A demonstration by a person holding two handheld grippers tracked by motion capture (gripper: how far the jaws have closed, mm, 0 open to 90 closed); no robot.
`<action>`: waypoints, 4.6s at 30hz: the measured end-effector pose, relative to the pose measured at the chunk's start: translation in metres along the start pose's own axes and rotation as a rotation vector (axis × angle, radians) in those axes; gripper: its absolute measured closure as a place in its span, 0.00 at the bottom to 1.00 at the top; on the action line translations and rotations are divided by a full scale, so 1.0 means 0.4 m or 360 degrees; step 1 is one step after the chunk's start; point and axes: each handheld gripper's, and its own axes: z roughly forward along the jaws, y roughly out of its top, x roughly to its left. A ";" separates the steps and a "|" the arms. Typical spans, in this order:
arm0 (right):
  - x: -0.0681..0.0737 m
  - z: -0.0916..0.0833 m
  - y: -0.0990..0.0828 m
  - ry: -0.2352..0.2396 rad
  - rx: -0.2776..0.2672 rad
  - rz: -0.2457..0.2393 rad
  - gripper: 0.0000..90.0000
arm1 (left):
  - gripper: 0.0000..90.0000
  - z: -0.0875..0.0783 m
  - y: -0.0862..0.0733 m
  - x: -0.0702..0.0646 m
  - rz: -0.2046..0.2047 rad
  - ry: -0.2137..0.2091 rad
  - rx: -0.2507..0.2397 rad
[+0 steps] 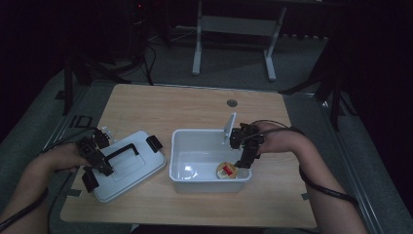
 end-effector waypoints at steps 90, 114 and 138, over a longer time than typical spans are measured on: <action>0.114 0.199 -0.403 0.0130 0.0036 0.0452 0.18 | 0.93 0.024 0.006 0.007 -0.0050 0.0022 0.0093; 0.121 0.189 -0.402 0.0079 0.0026 0.0439 0.15 | 0.93 -0.155 0.029 -0.068 0.0065 0.0132 0.0043; 0.124 0.188 -0.404 0.0093 0.0015 0.0445 0.16 | 0.93 -0.294 0.194 -0.189 0.0376 0.0112 -0.0110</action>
